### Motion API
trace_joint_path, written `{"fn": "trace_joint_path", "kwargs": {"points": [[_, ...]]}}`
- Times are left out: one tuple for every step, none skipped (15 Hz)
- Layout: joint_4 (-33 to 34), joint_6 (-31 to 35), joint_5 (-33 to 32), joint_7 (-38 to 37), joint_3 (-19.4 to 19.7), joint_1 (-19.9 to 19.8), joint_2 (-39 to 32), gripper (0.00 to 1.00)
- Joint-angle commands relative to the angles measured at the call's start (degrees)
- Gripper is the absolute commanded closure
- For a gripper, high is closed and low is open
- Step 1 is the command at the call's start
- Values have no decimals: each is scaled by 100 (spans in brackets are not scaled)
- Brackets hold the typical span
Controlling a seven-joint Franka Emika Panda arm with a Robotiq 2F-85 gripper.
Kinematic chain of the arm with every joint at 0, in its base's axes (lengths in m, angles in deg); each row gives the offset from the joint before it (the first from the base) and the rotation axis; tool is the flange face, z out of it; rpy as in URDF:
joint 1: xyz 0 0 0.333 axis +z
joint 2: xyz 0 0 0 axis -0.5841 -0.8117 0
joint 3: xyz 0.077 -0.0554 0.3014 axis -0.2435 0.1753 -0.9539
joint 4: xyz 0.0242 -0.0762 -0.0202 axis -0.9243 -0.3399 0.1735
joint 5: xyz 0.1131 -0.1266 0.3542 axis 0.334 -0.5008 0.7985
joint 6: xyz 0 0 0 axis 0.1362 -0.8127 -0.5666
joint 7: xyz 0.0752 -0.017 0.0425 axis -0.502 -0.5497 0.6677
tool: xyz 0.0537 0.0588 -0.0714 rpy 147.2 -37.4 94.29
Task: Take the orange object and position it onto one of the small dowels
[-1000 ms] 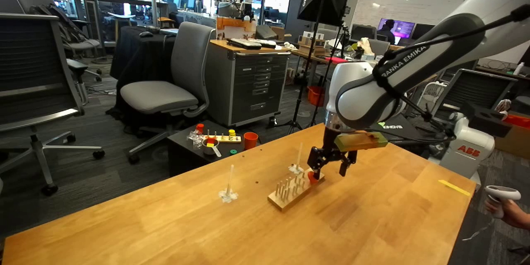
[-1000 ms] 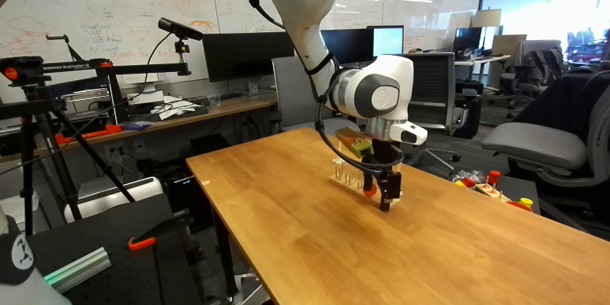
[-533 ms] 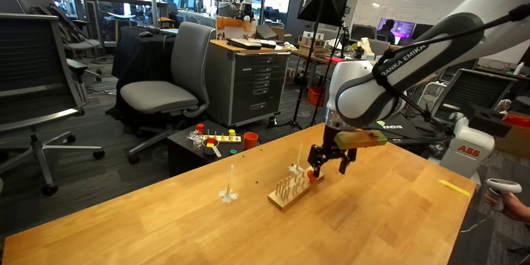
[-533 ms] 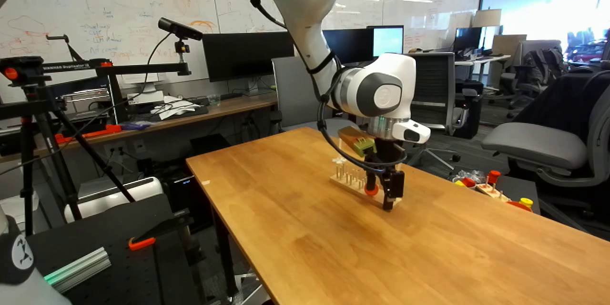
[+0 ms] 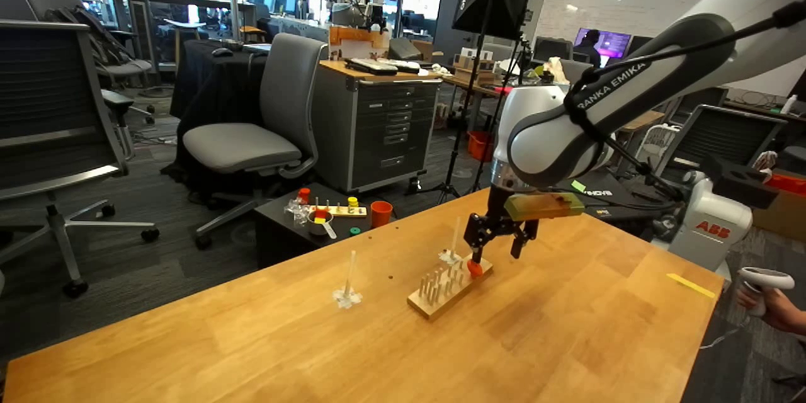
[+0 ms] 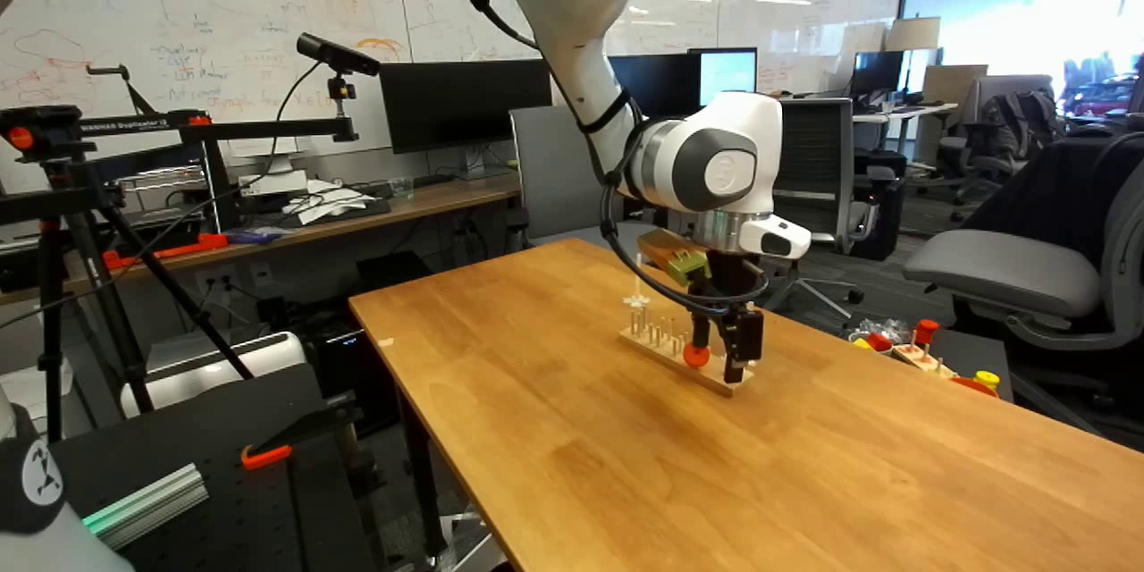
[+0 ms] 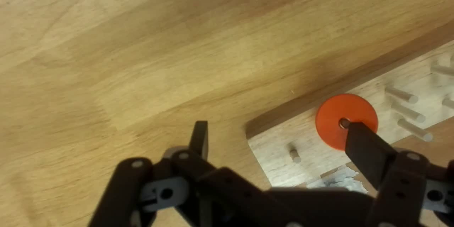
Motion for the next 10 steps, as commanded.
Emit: {"fn": "trace_joint_path", "kwargs": {"points": [[140, -164, 21, -7, 21, 41, 26, 0], [152, -159, 27, 1, 14, 37, 15, 0], [159, -154, 34, 8, 7, 31, 1, 0], [157, -151, 48, 15, -6, 20, -13, 0], [147, -143, 63, 22, -19, 8, -22, 0], [125, -124, 78, 34, -32, -5, -26, 0], [122, -118, 89, 41, -42, -16, -38, 0], [117, -115, 98, 44, -47, -25, -55, 0], [117, -115, 106, 51, -53, -37, -74, 0], [118, -113, 105, 50, -49, -41, -93, 0]]}}
